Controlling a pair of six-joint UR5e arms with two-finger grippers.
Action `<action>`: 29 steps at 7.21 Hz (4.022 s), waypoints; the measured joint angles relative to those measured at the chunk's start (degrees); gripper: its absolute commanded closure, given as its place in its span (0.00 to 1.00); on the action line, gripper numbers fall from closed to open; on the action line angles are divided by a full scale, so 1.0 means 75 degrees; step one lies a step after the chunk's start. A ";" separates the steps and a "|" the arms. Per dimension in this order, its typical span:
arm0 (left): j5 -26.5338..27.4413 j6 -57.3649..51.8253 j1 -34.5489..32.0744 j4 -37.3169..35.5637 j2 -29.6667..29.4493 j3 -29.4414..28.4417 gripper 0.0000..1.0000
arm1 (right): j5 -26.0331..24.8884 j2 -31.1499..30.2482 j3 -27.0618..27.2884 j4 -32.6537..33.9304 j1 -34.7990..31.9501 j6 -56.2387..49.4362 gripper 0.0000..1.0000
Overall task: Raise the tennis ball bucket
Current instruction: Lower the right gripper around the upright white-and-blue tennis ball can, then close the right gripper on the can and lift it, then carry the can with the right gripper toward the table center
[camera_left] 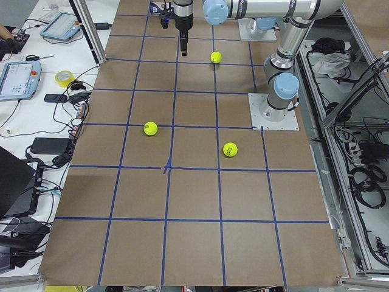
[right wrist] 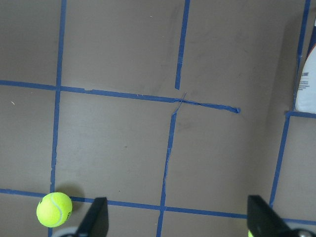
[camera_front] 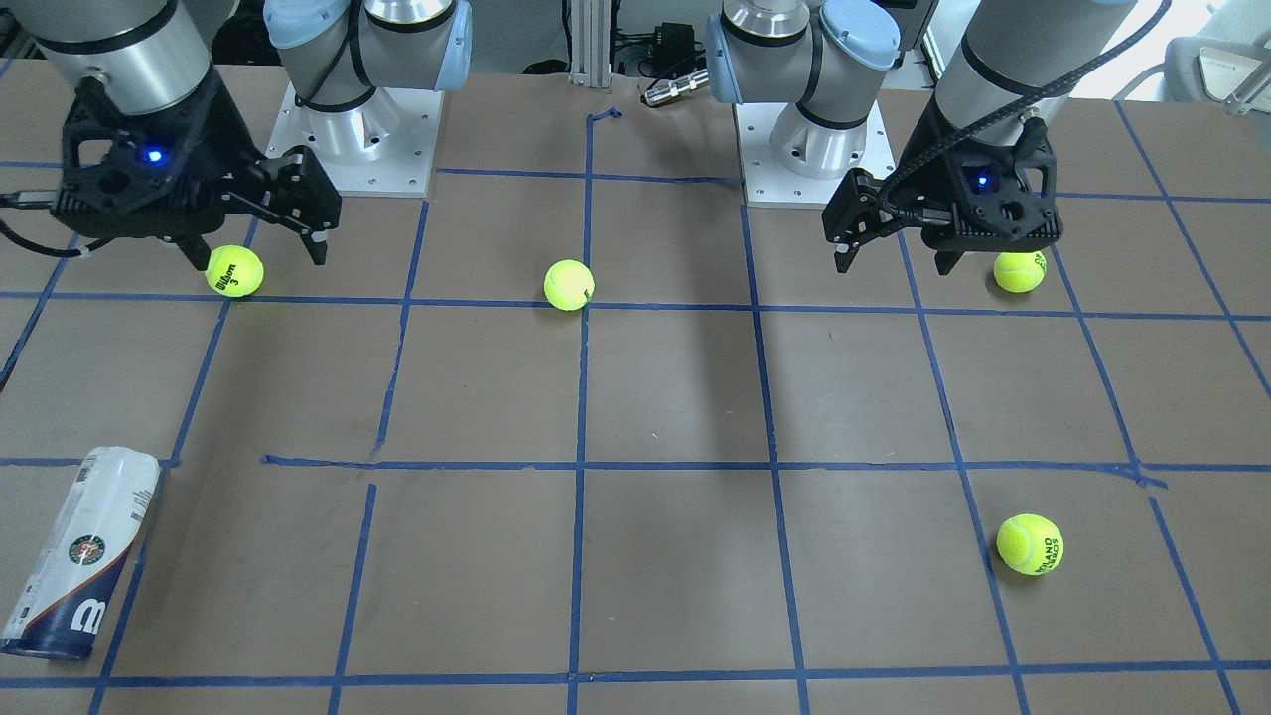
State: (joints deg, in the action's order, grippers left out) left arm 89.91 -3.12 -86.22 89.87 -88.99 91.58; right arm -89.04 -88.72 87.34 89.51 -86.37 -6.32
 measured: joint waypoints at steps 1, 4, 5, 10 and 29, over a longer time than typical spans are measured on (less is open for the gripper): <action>-0.0014 0.0011 -0.0005 0.0002 -0.0006 0.0003 0.00 | -0.0016 0.0212 0.0002 0.0046 0.0388 -0.0013 0.00; -0.0127 0.0029 -0.0035 0.0005 0.0130 0.0095 0.00 | -0.0208 0.1532 -0.0033 0.1186 0.1410 -0.0597 0.00; -0.0188 0.0020 -0.0039 0.0019 0.0186 0.0111 0.00 | -0.0260 0.1959 -0.0086 0.1634 0.1640 -0.0720 0.00; -0.0188 -0.0090 -0.0035 0.0033 0.0245 0.0122 0.00 | -0.0292 0.3838 -0.0126 0.3453 0.2411 -0.0917 0.00; -0.0100 -0.0102 -0.0003 0.0170 0.0371 0.0152 0.00 | -0.0284 0.4770 -0.0102 0.4203 0.2586 -0.1558 0.20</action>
State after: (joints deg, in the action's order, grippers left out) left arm 89.17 -3.89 -86.24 91.14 -86.21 92.72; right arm -91.17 -52.94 86.58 121.04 -66.97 -18.00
